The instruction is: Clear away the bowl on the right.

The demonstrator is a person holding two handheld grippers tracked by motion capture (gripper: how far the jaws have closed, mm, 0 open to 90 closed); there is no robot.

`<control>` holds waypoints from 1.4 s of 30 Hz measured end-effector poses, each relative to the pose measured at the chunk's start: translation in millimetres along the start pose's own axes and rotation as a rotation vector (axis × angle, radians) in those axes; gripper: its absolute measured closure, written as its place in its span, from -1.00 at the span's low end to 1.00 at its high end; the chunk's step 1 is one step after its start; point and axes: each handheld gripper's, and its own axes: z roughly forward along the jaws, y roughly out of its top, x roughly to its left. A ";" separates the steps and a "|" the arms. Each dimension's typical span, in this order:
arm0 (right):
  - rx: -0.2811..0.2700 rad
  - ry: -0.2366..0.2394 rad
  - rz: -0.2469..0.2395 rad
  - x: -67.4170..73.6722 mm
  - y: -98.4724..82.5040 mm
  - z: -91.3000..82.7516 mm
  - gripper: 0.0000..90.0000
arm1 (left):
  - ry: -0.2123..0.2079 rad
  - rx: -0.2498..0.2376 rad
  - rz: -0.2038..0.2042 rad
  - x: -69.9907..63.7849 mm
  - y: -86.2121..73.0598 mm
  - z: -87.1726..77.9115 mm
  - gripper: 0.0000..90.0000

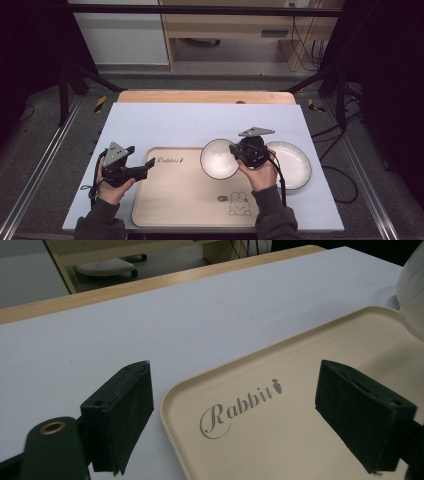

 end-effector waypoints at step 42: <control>0.090 0.067 -0.028 21.9 -2.7 61.1 0.80 | -0.004 0.001 0.002 -0.2 -0.3 0.2 -0.66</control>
